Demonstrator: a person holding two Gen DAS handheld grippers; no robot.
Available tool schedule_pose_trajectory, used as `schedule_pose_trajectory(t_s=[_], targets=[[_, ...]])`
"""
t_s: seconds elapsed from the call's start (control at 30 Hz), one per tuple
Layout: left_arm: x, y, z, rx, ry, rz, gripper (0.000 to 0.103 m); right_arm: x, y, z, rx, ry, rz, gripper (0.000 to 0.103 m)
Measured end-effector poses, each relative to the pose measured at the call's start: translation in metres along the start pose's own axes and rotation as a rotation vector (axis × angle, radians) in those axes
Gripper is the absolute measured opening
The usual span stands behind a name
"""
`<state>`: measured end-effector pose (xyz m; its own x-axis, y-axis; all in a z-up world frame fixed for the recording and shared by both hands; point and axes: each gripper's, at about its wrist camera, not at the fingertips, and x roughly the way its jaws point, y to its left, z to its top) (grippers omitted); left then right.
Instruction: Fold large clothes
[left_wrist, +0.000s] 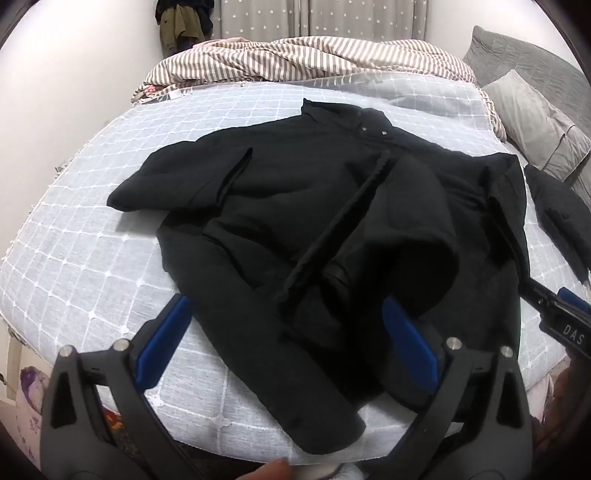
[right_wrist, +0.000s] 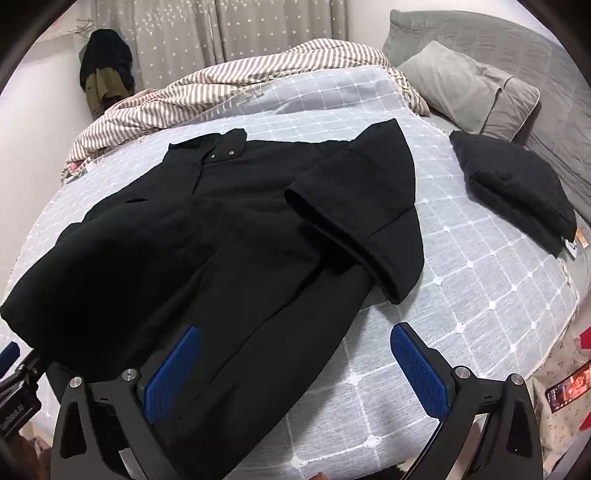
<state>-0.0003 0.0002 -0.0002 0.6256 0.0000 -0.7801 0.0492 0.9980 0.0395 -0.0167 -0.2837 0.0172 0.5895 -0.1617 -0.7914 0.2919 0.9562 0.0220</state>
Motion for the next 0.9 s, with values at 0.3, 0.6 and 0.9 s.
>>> schedule_pose_trajectory(t_s=[0.3,0.6,0.9], targets=[[0.0,-0.003,-0.001,-0.009,0.016,-0.026,0.102,-0.008,0.034,-0.004,-0.038,-0.021,-0.057,0.103],[0.003,0.002,-0.001,-0.015,0.016,-0.045,0.102,0.004,0.002,-0.001,0.014,0.022,0.024,0.103],[0.002,0.0,-0.001,-0.011,0.014,-0.06,0.102,0.004,0.003,-0.002,0.004,0.024,0.021,0.103]])
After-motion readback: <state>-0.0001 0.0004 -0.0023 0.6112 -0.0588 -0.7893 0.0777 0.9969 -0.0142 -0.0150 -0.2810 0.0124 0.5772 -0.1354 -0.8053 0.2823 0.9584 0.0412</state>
